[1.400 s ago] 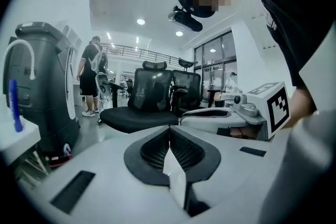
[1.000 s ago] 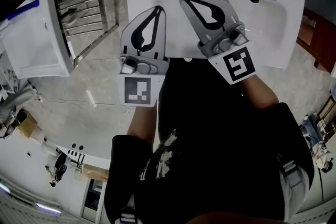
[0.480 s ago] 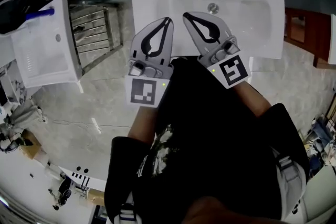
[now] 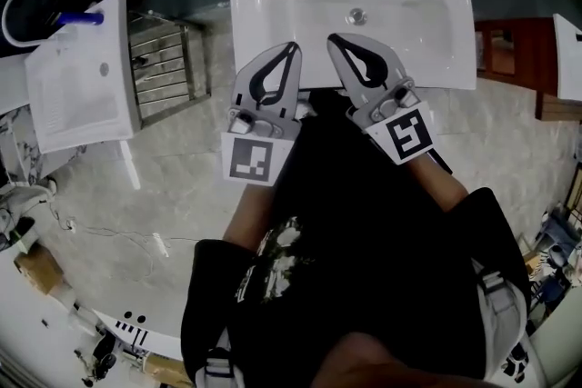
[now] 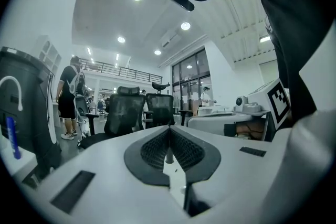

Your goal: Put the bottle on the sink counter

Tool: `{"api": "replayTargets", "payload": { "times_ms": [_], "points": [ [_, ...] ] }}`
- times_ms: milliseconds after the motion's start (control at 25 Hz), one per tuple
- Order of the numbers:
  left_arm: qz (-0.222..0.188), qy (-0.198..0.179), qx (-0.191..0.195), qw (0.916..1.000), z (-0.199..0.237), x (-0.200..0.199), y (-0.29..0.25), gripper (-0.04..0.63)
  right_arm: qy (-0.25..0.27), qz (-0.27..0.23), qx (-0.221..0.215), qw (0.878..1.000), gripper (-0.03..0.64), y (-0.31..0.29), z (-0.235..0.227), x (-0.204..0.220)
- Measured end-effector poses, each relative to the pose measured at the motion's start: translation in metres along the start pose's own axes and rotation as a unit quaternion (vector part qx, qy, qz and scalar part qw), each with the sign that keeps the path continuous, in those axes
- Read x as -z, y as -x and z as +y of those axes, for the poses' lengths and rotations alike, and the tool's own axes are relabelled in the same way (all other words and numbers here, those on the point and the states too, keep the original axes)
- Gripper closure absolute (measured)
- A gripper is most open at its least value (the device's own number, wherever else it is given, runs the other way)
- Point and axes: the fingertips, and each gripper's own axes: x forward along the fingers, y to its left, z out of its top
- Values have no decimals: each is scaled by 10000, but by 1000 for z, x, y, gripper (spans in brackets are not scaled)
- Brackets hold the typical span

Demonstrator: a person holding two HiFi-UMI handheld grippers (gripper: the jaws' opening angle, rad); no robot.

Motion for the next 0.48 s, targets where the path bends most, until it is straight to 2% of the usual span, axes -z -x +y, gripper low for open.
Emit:
{"api": "replayTargets", "payload": {
  "times_ms": [120, 240, 480],
  "points": [
    [-100, 184, 17, 9998, -12, -3, 17, 581, -55, 37, 60, 10000, 623, 14, 15, 0],
    [-211, 412, 90, 9989, -26, -5, 27, 581, 228, 102, 142, 9996, 623, 30, 24, -2],
    [-98, 351, 190, 9992, -63, 4, 39, 581, 262, 104, 298, 9992, 623, 73, 27, 1]
  ]
}}
